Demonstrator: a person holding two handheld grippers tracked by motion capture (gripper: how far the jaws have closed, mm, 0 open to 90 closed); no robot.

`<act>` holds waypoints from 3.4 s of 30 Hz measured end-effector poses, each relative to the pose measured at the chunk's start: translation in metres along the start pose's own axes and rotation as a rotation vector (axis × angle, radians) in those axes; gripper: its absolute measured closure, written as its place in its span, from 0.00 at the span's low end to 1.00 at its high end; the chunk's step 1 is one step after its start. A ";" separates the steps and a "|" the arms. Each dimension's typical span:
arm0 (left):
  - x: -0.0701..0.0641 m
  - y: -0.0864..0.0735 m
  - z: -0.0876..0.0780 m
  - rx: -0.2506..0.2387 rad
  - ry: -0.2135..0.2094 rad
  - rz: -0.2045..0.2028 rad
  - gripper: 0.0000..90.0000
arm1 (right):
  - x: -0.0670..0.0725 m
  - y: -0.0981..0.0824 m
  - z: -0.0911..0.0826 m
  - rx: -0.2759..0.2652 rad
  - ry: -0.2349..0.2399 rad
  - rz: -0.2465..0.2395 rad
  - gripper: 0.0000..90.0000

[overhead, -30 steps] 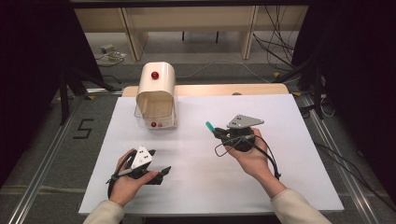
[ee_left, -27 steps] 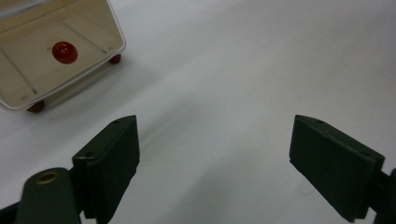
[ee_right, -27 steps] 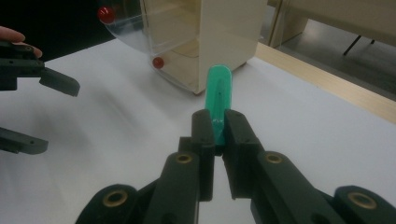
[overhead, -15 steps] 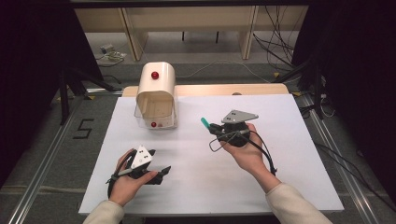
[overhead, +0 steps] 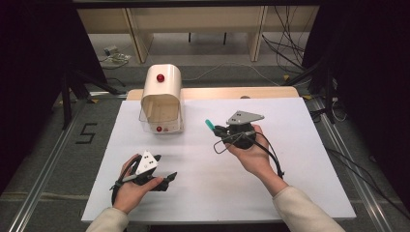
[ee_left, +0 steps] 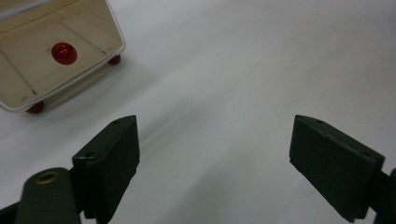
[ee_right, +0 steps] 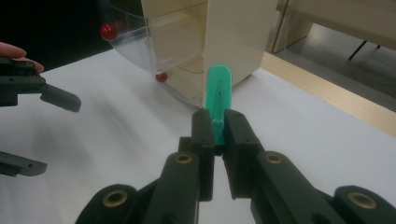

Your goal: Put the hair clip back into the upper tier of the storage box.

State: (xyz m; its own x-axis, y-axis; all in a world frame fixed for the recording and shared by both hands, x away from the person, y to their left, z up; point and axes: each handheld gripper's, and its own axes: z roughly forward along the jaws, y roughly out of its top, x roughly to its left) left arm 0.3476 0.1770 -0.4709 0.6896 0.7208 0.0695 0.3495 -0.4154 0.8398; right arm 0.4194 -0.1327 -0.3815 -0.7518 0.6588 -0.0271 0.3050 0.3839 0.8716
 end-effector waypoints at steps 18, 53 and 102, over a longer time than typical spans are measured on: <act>0.000 0.000 0.000 -0.002 0.000 0.001 0.18 | 0.004 0.010 0.008 0.001 0.012 -0.011 0.93; 0.000 0.000 0.000 -0.006 -0.003 -0.001 0.18 | 0.011 0.028 0.025 -0.007 0.031 -0.028 0.93; 0.000 0.001 0.000 -0.008 -0.007 0.001 0.18 | 0.020 0.054 0.054 0.005 0.049 -0.040 0.93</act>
State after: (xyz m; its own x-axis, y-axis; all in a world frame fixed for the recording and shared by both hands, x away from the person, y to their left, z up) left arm 0.3482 0.1767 -0.4706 0.6947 0.7162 0.0667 0.3438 -0.4120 0.8438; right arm 0.4523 -0.0640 -0.3613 -0.7915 0.6100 -0.0380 0.2763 0.4126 0.8680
